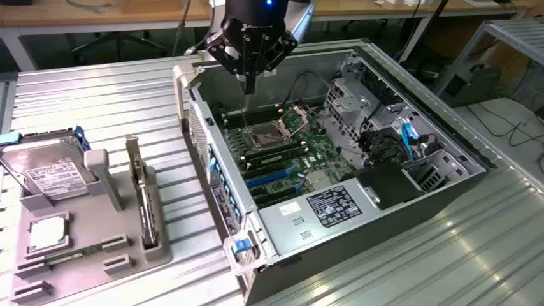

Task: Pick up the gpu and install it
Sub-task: 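Reach for the gpu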

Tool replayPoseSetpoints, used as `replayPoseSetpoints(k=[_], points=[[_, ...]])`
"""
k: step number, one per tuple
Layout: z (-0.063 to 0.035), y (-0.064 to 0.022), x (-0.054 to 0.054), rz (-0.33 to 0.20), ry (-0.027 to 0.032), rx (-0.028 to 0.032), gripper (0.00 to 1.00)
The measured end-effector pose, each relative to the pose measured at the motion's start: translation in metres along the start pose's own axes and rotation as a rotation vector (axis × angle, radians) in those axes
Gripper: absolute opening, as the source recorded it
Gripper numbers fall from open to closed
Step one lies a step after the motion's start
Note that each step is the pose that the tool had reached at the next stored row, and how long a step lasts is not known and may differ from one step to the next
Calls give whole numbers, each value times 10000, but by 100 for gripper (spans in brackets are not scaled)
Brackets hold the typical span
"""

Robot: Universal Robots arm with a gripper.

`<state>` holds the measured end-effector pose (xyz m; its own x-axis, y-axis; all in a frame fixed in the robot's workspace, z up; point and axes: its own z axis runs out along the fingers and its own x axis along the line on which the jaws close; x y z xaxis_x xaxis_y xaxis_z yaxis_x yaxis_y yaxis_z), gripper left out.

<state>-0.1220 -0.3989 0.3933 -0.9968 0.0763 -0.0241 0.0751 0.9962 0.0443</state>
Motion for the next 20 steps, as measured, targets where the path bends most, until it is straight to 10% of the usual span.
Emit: replayPoseSetpoints(k=[20], points=[[-4, -12, 152, -1, 1, 0, 11]])
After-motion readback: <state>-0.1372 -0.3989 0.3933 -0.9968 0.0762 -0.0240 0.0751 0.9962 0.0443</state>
